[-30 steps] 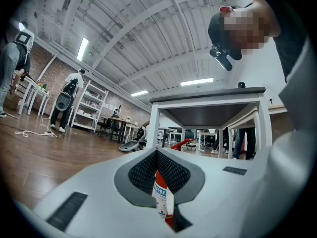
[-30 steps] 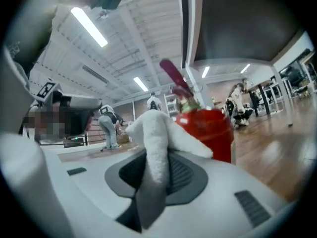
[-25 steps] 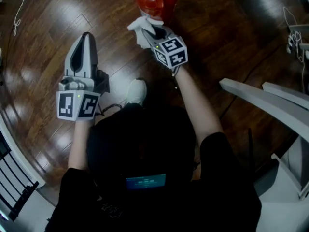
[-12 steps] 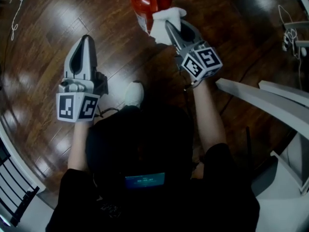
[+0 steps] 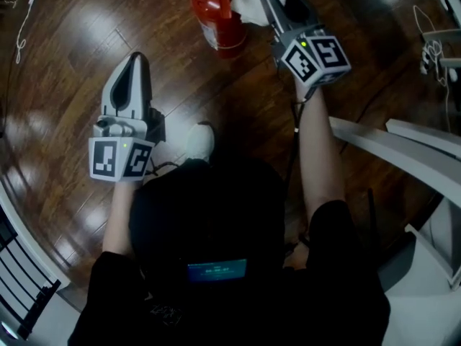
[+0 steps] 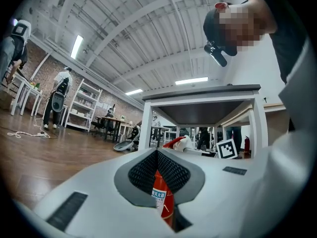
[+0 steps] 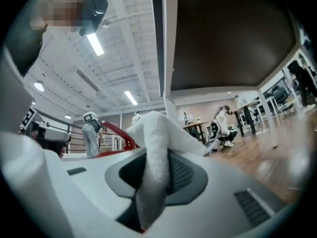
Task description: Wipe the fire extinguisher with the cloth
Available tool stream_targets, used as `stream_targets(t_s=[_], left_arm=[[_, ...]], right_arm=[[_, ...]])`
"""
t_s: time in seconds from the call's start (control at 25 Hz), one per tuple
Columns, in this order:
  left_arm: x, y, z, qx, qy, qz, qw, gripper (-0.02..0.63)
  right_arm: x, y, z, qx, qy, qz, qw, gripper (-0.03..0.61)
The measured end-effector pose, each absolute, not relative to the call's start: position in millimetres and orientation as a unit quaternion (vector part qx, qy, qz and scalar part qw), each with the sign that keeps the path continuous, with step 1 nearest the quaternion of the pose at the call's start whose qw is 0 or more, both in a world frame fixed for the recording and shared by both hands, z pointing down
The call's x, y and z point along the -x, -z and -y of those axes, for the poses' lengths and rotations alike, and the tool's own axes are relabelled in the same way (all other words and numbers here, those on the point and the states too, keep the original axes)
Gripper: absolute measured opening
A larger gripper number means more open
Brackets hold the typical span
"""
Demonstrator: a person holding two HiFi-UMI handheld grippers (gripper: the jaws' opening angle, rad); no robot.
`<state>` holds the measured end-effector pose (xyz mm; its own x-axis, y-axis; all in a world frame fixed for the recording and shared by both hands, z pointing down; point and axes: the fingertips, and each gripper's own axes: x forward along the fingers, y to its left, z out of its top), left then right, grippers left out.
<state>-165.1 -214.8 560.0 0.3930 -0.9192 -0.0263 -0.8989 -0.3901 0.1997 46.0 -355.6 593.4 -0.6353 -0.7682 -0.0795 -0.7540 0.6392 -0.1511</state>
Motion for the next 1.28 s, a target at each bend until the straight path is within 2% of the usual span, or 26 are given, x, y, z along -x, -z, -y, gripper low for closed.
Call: stream_targets(t_s=[0.2,0.48,0.64,0.76,1.0,1.12,1.28], left_arm=[[172,-563,214,-0.829,0.059,0.551,0.078,0.000],[178,-566,215,-0.824,0.067,0.556,0.083,0.000],[179,-566,214,-0.824,0.070,0.557,0.084,0.000],[178,-563,212,-0.823,0.073,0.557,0.083,0.000],[180,-560,210,-0.820,0.076,0.561,0.080,0.000],[177,-559,208,-0.823,0.072,0.558,0.077,0.000],[180,-561,206,-0.822,0.070,0.559,0.078,0.000]], right_arm=[[-53,-654,372,0.439,0.115,-0.889,0.055,0.110],[-54,-811,364,0.445,0.235,-0.861,-0.068,0.107],[-53,-846,348,0.435,0.257,-0.855,-0.116,0.109],[-71,-820,349,0.455,0.239,-0.853,-0.089,0.109],[-96,-658,341,0.459,0.157,-0.867,0.111,0.110],[-73,-615,325,0.426,0.112,-0.890,0.121,0.112],[-24,-612,315,0.391,0.085,-0.912,0.089,0.110]])
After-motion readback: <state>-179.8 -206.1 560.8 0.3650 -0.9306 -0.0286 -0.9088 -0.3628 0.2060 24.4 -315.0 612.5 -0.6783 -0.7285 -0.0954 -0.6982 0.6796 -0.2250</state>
